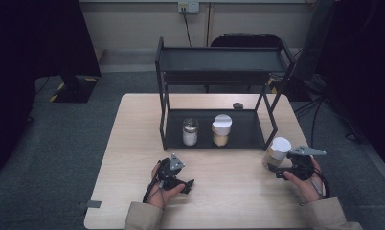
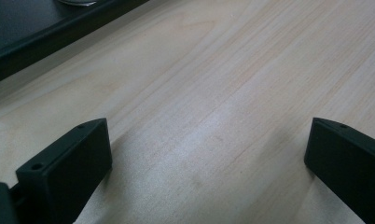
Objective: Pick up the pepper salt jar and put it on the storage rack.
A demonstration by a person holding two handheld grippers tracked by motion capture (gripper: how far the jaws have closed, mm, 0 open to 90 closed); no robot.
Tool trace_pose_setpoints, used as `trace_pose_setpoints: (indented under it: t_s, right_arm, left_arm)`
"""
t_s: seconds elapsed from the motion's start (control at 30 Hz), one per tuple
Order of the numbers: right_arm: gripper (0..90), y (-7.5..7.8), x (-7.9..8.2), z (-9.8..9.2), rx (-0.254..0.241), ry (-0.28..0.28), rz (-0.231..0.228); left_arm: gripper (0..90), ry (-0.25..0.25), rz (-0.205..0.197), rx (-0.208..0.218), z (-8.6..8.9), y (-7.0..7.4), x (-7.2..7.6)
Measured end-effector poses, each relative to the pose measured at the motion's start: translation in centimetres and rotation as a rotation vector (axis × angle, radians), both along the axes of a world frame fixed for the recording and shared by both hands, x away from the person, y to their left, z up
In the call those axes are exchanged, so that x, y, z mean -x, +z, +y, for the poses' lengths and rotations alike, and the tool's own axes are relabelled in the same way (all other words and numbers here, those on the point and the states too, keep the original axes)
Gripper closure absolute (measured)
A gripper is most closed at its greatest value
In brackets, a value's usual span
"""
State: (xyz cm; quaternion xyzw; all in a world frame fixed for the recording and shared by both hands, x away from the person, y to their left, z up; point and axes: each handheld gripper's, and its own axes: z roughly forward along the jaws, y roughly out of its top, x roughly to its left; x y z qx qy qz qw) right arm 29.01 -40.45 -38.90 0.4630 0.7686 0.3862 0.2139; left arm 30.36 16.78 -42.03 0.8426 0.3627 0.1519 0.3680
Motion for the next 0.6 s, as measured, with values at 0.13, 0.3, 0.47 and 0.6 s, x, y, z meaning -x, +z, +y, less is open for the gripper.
trace_pose_setpoints:
  t_s: [0.13, 0.3, 0.47, 0.6]
  right_arm:
    - [5.7, -0.09, -0.18, 0.2, -0.004, -0.015, -0.009]
    - [6.7, -0.15, -0.47, 0.34, -0.017, -0.024, -0.011]
    - [8.6, -0.22, -0.65, 0.44, -0.031, -0.039, -0.015]
    - [10.9, -0.31, -0.81, 0.5, -0.045, -0.047, -0.016]
  left_arm:
    - [0.1, 0.0, 0.0, 0.0, 0.0, 0.0, 0.0]
    - [0.1, 0.0, 0.0, 0.0, 0.0, 0.0, 0.0]
    - [0.1, 0.0, 0.0, 0.0, 0.0, 0.0, 0.0]
    - [0.1, 0.0, 0.0, 0.0, 0.0, 0.0, 0.0]
